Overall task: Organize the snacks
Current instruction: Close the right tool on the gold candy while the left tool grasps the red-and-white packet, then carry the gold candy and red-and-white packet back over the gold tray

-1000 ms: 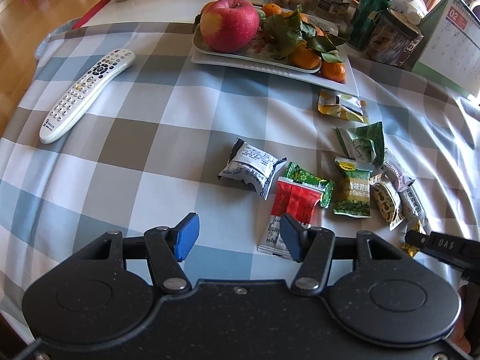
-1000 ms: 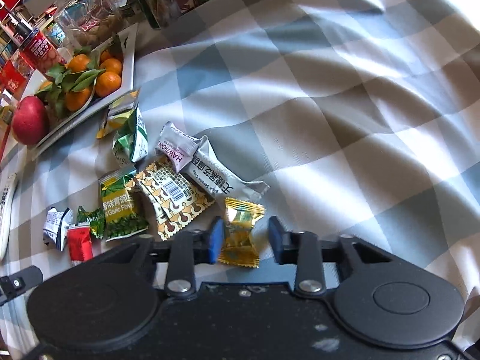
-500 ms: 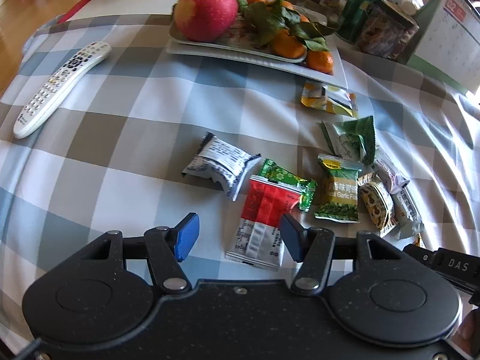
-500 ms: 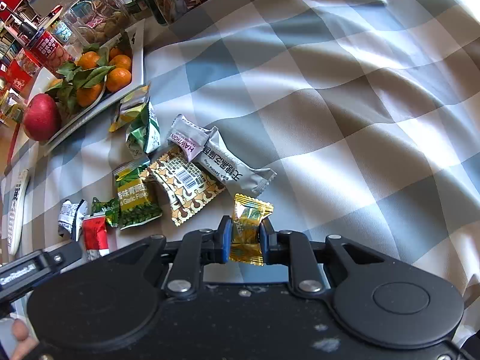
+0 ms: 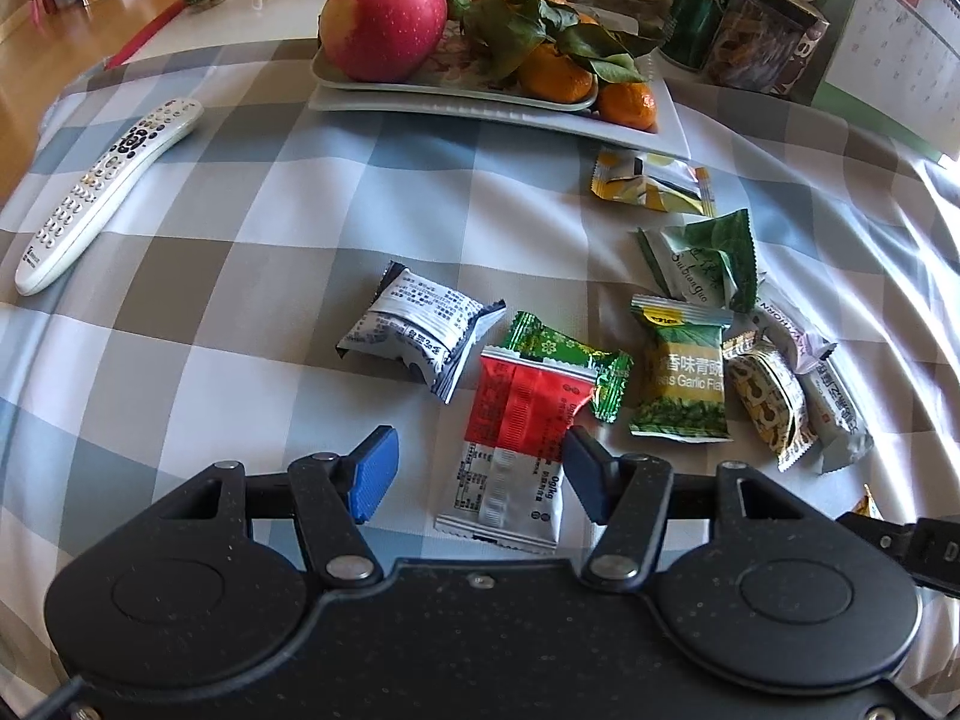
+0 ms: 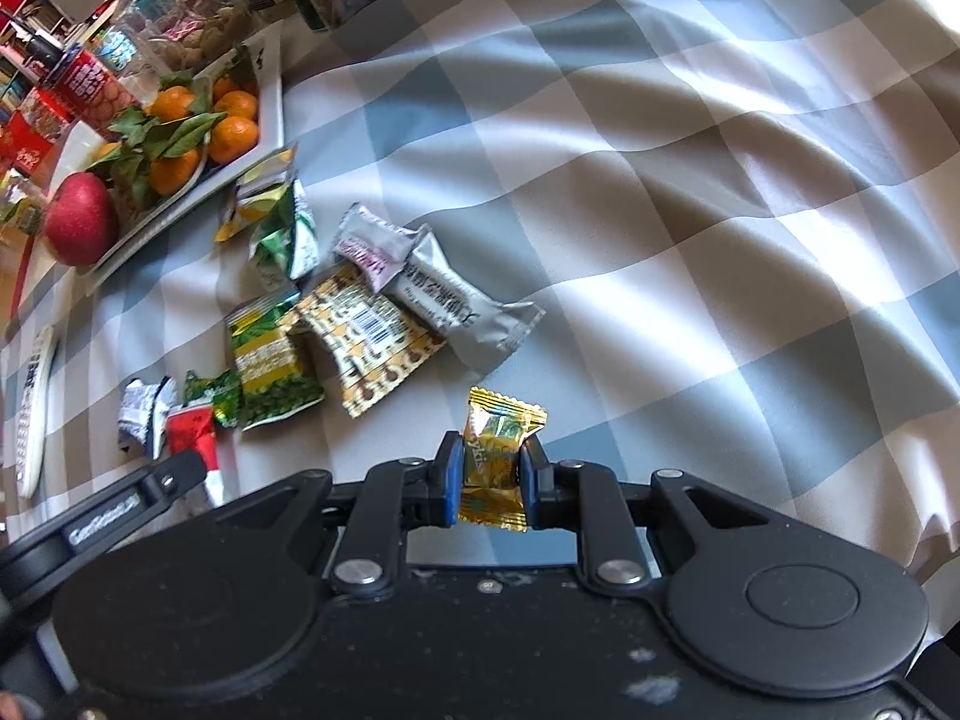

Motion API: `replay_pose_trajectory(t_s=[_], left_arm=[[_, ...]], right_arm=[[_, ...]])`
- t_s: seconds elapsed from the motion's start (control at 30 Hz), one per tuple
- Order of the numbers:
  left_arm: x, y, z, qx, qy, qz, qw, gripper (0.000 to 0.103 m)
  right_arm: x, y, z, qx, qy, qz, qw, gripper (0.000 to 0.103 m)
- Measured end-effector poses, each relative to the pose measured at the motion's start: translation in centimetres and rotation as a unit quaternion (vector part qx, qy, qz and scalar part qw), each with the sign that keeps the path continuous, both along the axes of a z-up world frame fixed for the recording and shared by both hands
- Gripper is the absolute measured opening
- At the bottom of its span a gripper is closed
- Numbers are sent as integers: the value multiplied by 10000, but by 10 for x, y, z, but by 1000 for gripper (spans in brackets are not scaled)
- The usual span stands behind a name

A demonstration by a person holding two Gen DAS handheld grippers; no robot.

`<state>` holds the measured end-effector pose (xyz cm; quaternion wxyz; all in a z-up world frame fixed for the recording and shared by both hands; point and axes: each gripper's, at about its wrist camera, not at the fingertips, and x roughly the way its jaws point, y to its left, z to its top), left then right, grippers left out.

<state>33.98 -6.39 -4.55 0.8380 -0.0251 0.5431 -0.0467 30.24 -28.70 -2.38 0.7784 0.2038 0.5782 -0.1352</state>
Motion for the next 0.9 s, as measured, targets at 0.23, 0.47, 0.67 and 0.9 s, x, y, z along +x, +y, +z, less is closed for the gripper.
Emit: replay_pose_trajectory(t_s=[0.23,0.47,0.67,0.9], left_arm=[[3,0,-7,-88,66,46,9999,64],[6,-7,-12,40,-50,-22,10000,64],[6,-7,-11,42,-60,-45,10000,50],[4,5,-8,-285,355,122,9989,44]], right_arm=[[-4,1,5,143,23,40,9999,21],[-4,-1,6,219,30,17,9998,21],[-5,-4,6,228,44,-55,9997,21],[-5,-3,4,181,85,-87,9998,21]])
